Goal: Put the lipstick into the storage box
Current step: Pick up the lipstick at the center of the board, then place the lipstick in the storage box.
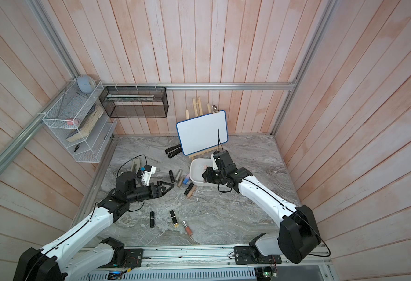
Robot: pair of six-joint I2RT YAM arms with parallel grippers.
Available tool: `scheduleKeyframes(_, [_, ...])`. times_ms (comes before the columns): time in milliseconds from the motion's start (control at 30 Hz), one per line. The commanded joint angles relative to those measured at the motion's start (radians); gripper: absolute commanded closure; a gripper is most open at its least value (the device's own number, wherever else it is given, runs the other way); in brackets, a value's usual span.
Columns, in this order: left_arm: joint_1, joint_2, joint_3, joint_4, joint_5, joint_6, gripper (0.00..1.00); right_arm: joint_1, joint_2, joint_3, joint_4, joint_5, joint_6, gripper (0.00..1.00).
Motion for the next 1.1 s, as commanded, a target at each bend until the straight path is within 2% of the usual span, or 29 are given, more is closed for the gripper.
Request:
scheduleKeyframes(0, [-0.004, 0.030, -0.012, 0.104, 0.058, -0.031, 0.04, -0.044, 0.041, 0.029, 0.044, -0.087, -0.043, 0.93])
scheduleKeyframes(233, [-0.005, 0.094, -0.054, 0.248, 0.133, -0.117, 0.04, -0.087, 0.168, 0.045, 0.122, -0.112, -0.058, 0.93])
scheduleKeyframes(1067, [-0.006, 0.006, -0.062, 0.059, 0.068, -0.021, 0.04, -0.093, 0.546, 0.241, 0.189, -0.139, -0.072, 0.93])
